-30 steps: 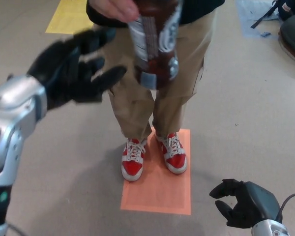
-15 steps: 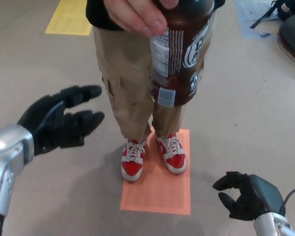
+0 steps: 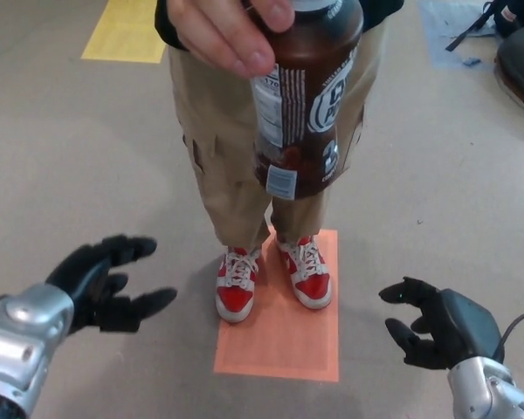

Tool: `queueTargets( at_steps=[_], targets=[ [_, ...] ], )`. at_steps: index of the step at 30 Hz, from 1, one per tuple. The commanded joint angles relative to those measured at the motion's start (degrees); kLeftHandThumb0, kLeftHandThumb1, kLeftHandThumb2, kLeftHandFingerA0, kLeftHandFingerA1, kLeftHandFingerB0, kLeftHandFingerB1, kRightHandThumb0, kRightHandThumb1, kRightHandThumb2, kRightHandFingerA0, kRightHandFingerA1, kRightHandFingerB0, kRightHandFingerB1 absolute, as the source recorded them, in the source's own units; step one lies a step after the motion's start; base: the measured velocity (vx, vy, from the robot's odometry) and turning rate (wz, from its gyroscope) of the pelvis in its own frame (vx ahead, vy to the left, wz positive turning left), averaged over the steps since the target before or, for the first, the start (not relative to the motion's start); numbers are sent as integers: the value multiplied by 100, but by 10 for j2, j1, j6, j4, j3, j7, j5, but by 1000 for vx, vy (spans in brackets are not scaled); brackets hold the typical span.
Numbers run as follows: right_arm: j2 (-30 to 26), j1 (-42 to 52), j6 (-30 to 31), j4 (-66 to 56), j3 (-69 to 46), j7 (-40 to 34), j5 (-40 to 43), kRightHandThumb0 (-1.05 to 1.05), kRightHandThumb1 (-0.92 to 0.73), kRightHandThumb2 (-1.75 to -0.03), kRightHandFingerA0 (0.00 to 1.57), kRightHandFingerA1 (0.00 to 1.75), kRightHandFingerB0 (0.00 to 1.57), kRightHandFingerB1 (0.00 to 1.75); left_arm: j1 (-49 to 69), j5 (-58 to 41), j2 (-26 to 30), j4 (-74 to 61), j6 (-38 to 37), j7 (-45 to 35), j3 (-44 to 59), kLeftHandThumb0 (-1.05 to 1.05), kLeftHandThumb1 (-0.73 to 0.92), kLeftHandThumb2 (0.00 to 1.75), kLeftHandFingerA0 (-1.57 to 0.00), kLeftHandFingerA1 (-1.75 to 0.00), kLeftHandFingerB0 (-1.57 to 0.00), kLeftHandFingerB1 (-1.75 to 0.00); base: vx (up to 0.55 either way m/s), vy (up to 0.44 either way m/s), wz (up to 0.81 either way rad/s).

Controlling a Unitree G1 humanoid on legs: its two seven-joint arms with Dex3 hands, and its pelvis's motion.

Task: The robot recieved a bottle of protein shake from a person using its left hand and then shake the protein up and down 2 two times and hand it back to the person

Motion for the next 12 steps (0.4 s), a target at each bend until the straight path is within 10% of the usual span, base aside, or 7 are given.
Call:
queueTargets(
  at_steps=[1, 12],
  targets=[
    [-32, -26, 35, 3, -11, 17, 9, -41, -75, -74, 73, 48, 49, 45, -35, 241, 24, 233, -323, 253, -141, -50, 50, 74, -28, -43, -6, -30, 0, 0, 0],
    [-23, -38, 42, 6, -7, 6, 3, -35, -59, -92, 78, 52, 47, 43, -43, 236, 27, 285, -357, 301, -167, -53, 51, 74, -31, -44, -9, -36, 0, 0, 0]
  ],
)
